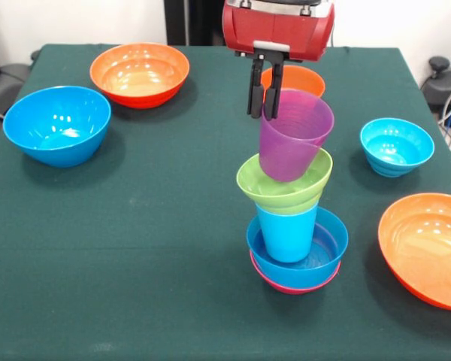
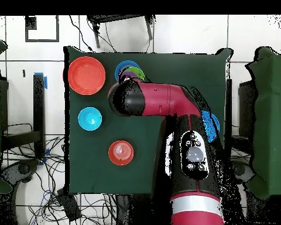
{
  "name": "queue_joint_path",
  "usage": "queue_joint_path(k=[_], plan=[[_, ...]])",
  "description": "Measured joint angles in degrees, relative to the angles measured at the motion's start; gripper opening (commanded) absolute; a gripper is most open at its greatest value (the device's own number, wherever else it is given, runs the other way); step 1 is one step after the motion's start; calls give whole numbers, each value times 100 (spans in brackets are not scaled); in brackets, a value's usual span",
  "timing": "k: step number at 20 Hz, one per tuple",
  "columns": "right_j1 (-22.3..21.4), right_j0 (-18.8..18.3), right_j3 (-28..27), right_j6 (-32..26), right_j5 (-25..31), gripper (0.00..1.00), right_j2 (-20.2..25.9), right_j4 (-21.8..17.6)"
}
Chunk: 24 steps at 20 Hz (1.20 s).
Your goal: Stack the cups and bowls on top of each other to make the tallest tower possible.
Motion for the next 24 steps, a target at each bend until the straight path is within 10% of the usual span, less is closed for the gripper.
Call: queue_joint_path(k=[24], plan=[[39, 0, -369, 0, 285, 0, -1, -1]])
